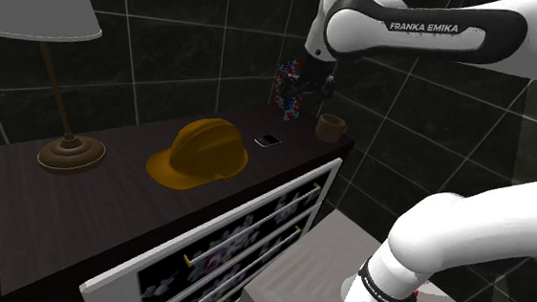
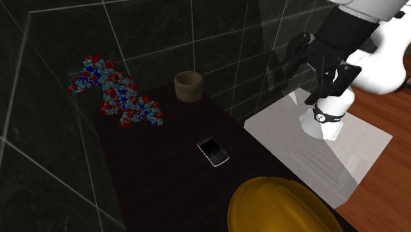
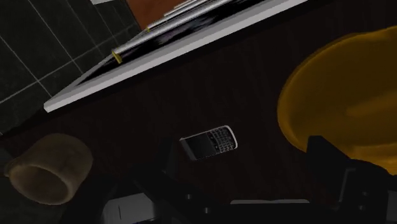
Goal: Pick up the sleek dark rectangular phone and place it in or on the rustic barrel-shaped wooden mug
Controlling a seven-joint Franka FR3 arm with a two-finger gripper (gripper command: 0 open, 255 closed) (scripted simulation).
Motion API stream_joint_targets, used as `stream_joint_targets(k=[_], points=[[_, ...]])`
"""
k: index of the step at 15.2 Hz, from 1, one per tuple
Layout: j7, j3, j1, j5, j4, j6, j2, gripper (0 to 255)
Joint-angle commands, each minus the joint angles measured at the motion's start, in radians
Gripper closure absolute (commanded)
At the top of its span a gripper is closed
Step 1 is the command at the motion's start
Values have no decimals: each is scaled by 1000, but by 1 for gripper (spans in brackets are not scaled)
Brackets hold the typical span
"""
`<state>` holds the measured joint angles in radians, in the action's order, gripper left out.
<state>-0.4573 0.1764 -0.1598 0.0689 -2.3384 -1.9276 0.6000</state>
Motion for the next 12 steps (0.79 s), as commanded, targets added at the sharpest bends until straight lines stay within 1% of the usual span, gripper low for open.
stream_joint_targets(k=[1,6,12], points=[[-116,36,-34,6,1,-59,-70,0],[-381,105,-117,50,45,-161,-250,0],[-705,148,-198,141,136,-241,-478,0]])
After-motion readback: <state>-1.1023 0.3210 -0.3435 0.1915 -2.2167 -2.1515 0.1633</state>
